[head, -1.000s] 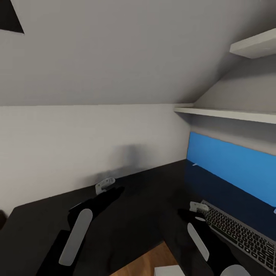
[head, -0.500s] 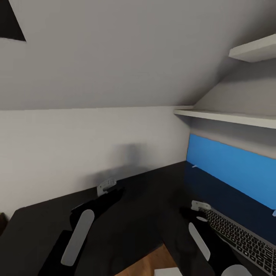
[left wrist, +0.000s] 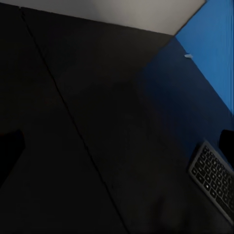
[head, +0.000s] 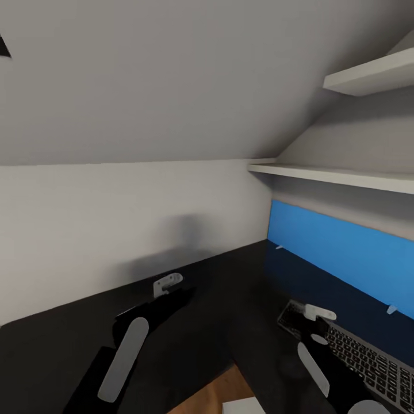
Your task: In the bedroom, organize the workspace by keeping the computer under the desk, ensuring the monitor is on the desk, placing the keyboard on the desk next to the monitor, placing the mouse on the desk next to the keyboard, moving the folder from the swivel chair onto the desk next to the mouse, stacking the notebook on top of the folder with the pen on top of the notebook, and positioning the swivel chair next to the desk.
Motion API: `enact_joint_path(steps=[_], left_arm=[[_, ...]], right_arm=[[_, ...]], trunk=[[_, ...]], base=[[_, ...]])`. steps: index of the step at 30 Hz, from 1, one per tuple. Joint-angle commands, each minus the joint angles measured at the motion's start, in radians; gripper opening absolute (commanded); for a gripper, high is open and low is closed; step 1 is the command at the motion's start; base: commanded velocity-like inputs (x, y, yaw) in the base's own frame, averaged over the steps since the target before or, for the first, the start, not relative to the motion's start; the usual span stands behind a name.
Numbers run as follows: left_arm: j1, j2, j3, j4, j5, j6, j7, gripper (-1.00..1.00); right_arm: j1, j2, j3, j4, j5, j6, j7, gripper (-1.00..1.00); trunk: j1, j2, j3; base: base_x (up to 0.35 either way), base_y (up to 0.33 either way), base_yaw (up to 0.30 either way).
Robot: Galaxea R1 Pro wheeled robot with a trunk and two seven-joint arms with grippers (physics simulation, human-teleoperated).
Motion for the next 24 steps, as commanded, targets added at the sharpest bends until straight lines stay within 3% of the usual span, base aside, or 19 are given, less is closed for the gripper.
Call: enact_joint_path(steps=[1, 7, 9, 14, 19, 24], left_arm=[[-0.001, 0.000, -0.001, -0.001, 0.011, 0.002, 0.010, 1.00], [-0.001, 0.000, -0.006, -0.001, 0.011, 0.002, 0.007, 1.00], [-0.001, 0.000, -0.022, -0.001, 0.011, 0.002, 0.008, 1.00], [-0.001, 0.000, -0.050, -0.001, 0.009, 0.001, 0.008, 1.00], [-0.001, 0.000, -0.058, -0.001, 0.009, 0.001, 0.008, 1.00], [-0.001, 0.000, -0.060, -0.001, 0.009, 0.001, 0.008, 1.00]], right_arm=[[-0.001, -0.006, 0.004, 0.001, -0.005, -0.005, -0.009, 1.00], [-0.001, -0.029, -0.055, 0.040, -0.007, -0.042, -0.005, 1.00], [-0.001, -0.035, -0.113, 0.073, -0.007, -0.067, 0.002, 1.00], [-0.001, -0.045, -0.177, 0.101, -0.006, -0.100, 0.018, 1.00], [-0.001, -0.050, -0.193, 0.107, -0.006, -0.108, 0.022, 1.00], [-0.001, -0.038, -0.172, 0.088, -0.003, -0.107, 0.024, 1.00]], trunk=[[0.000, -0.001, -0.001], [0.000, -0.001, -0.001], [0.000, -0.001, -0.001], [0.000, -0.001, -0.001], [0.000, -0.001, -0.001], [0.000, -0.001, -0.001]], base=[[0.000, 0.000, -0.259], [0.000, 0.000, -0.267], [0.000, 0.000, -0.270], [0.000, 0.000, -0.271], [0.000, 0.000, -0.242], [0.000, 0.000, -0.052]])
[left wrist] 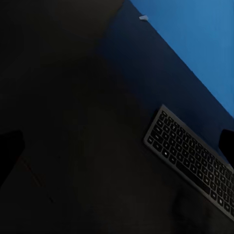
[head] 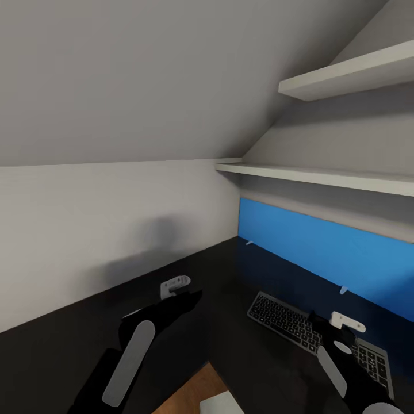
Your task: In the bedroom, organize the workspace by keeping the computer under the desk, ensuring the monitor is on the desk, placing the keyboard on the desk next to the monitor, placing the mouse on the desk next to the keyboard, moving the folder from the swivel chair onto the desk next to the mouse, stacking the notebook on top of the folder with the pen on top of the notebook, and positioning the swivel chair next to the desk.
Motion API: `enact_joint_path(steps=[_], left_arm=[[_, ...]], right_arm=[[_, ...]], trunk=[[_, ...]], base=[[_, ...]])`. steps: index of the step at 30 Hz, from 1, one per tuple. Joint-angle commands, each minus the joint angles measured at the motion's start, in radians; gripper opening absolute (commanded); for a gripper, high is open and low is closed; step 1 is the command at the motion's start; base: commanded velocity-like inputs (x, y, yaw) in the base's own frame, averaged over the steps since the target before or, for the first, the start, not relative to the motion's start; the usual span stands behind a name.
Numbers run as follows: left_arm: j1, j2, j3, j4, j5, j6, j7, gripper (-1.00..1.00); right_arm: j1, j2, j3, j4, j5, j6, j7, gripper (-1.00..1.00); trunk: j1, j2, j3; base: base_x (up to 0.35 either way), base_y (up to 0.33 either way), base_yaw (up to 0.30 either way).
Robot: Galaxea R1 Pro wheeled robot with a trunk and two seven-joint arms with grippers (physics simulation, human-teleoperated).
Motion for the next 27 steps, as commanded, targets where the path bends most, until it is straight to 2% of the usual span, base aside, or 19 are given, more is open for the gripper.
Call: enact_joint_path(steps=[1, 6, 13, 27], left_arm=[[-0.001, 0.000, -0.001, -0.001, 0.011, 0.001, 0.010, 1.00], [-0.001, 0.001, 0.000, -0.001, 0.010, 0.001, 0.011, 1.00], [-0.001, 0.001, 0.000, -0.001, 0.009, 0.001, 0.012, 1.00], [-0.001, 0.003, 0.028, -0.001, 0.006, 0.001, 0.014, 1.00]], right_arm=[[-0.001, 0.001, 0.004, -0.006, -0.011, -0.005, -0.003, 1.00], [-0.001, 0.006, 0.008, -0.047, -0.012, -0.003, -0.003, 1.00], [0.000, 0.006, 0.008, -0.050, -0.011, -0.005, -0.003, 1.00], [-0.001, 0.006, 0.010, -0.048, -0.011, -0.004, -0.003, 1.00]], trunk=[[0.000, -0.001, -0.001], [0.000, -0.001, -0.001], [0.000, -0.001, -0.001], [0.000, -0.001, -0.001]], base=[[0.000, 0.000, -0.005], [0.000, 0.000, 0.000], [0.000, -0.004, 0.000], [0.000, -0.168, 0.000]])
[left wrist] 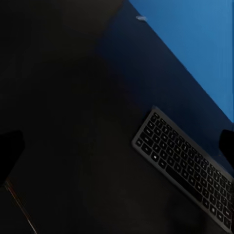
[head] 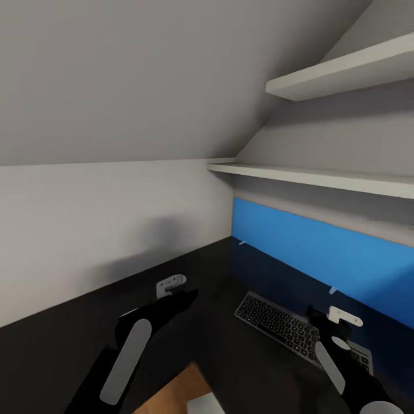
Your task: In the bedroom, organize the workspace by keeping the computer under the desk, ensuring the monitor is on the desk, placing the keyboard on the desk next to the monitor, placing the mouse on the desk next to the keyboard, moving the folder from the swivel chair onto the desk next to the mouse, stacking the notebook on top of the folder with the pen on top of the notebook, and positioning the swivel chair next to the desk.
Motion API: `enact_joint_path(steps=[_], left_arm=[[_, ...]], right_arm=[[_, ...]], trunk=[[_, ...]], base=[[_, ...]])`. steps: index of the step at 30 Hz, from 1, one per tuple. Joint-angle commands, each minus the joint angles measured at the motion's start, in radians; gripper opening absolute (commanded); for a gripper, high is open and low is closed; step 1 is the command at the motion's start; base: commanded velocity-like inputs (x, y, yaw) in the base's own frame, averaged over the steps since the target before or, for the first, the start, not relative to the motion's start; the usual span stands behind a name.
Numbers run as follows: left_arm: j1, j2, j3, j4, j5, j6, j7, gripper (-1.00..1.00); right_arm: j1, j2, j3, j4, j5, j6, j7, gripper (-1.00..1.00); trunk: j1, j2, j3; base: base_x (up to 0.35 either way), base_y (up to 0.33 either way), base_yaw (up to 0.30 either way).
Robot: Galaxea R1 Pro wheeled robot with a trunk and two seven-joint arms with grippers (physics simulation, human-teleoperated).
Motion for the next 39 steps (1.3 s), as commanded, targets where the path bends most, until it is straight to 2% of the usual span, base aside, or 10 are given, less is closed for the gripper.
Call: enact_joint_path(steps=[1, 6, 10, 17, 21, 23, 26, 32, 33, 39], left_arm=[[-0.001, 0.000, 0.000, -0.001, 0.011, 0.002, 0.010, 1.00], [-0.001, 0.001, 0.005, -0.007, 0.011, 0.001, 0.012, 1.00], [-0.001, 0.000, 0.059, -0.039, 0.013, -0.001, 0.008, 1.00], [-0.001, 0.000, 0.072, -0.045, 0.014, 0.000, 0.006, 1.00], [-0.001, 0.000, 0.074, -0.047, 0.015, 0.001, 0.005, 1.00], [-0.001, 0.000, 0.074, -0.048, 0.016, 0.001, 0.004, 1.00], [-0.001, 0.000, 0.075, -0.065, 0.021, 0.003, 0.003, 1.00], [-0.001, 0.000, 0.074, -0.068, 0.021, 0.004, 0.003, 1.00], [-0.001, 0.000, 0.075, -0.072, 0.021, 0.004, 0.003, 1.00], [-0.001, 0.000, 0.073, -0.073, 0.021, 0.004, 0.004, 1.00]], right_arm=[[0.000, -0.001, 0.002, 0.000, -0.010, -0.006, -0.002, 1.00], [0.000, -0.001, 0.001, 0.000, -0.010, -0.007, -0.003, 1.00], [0.000, -0.001, 0.003, 0.002, -0.008, -0.013, -0.001, 1.00], [-0.017, -0.005, 0.014, 0.012, -0.008, -0.007, 0.000, 1.00], [-0.129, -0.029, 0.013, 0.109, -0.007, -0.004, 0.000, 1.00], [-0.226, -0.059, 0.012, 0.265, -0.007, -0.005, 0.015, 1.00], [-0.500, -0.122, 0.011, 0.619, -0.011, -0.006, 0.177, 1.00], [-0.521, -0.126, 0.004, 0.650, -0.017, 0.005, 0.191, 1.00], [-0.523, -0.127, 0.005, 0.653, -0.020, 0.086, 0.192, 1.00], [-0.523, -0.131, 0.005, 0.652, -0.021, 0.137, 0.193, 1.00]], trunk=[[0.000, -0.001, -0.001], [0.000, -0.001, -0.001], [0.000, -0.001, -0.001], [0.000, -0.001, -0.001], [0.000, -0.001, -0.001], [0.000, -0.001, -0.001], [0.004, -0.008, -0.004], [0.027, -0.050, -0.023], [0.031, -0.057, -0.026], [0.054, -0.099, -0.045]], base=[[0.000, -0.249, 0.000], [0.000, -0.050, 0.000], [0.000, -0.006, 0.000], [0.000, 0.000, 0.000], [0.000, 0.000, 0.000], [0.000, 0.000, 0.000], [0.000, 0.000, 0.000], [0.000, 0.000, 0.000], [0.000, 0.000, 0.000], [0.000, 0.000, 0.000]])
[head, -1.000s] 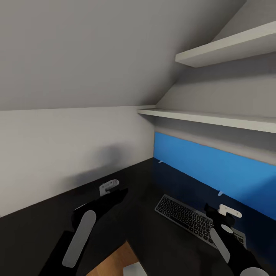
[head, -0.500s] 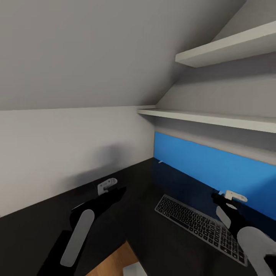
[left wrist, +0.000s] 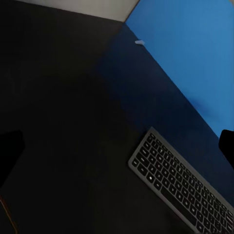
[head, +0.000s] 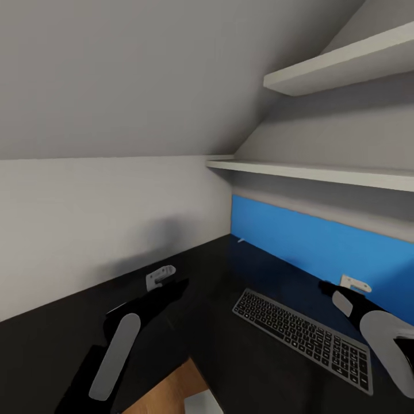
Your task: In the bedroom, organize the workspace by keeping the computer under the desk, ensuring the monitor is on the desk, placing the keyboard on the desk next to the monitor, placing the mouse on the desk next to the keyboard, moving the folder from the swivel chair onto the desk next to the mouse, stacking the notebook on top of the folder with the pen on top of the notebook, and positioning the swivel chair next to the desk.
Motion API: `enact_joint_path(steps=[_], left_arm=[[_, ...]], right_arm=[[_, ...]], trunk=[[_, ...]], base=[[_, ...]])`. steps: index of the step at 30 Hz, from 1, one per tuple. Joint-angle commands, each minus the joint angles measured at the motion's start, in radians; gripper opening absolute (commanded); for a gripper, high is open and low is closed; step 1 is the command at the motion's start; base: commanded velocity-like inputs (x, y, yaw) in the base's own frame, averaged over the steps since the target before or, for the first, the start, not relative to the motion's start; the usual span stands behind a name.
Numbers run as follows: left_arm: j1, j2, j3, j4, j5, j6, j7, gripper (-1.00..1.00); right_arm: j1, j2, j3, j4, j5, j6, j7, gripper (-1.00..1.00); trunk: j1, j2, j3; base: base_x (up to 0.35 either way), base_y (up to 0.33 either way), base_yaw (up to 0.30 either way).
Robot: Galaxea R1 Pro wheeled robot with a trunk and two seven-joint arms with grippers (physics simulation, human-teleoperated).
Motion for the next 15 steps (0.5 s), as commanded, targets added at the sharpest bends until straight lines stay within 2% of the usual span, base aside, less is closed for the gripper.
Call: enact_joint_path(steps=[1, 6, 10, 15], left_arm=[[-0.001, 0.000, 0.000, -0.001, 0.011, 0.002, 0.010, 1.00], [-0.001, -0.001, -0.001, -0.001, 0.011, 0.002, 0.010, 1.00], [-0.001, -0.001, -0.002, -0.001, 0.011, 0.002, 0.010, 1.00], [-0.001, -0.001, -0.002, -0.001, 0.011, 0.002, 0.010, 1.00]], right_arm=[[0.000, 0.000, 0.002, -0.003, -0.001, 0.007, -0.004, 1.00], [0.000, -0.003, 0.002, -0.003, -0.021, 0.040, 0.001, 1.00], [0.000, -0.011, 0.003, -0.001, -0.060, 0.052, 0.003, 1.00], [0.000, -0.019, 0.002, -0.001, -0.076, 0.097, 0.002, 1.00]], trunk=[[0.004, -0.008, -0.004], [0.023, -0.043, -0.020], [0.038, -0.071, -0.033], [0.058, -0.106, -0.048]], base=[[0.000, 0.000, 0.000], [0.000, 0.000, 0.000], [0.000, 0.000, 0.000], [0.000, 0.000, 0.000]])
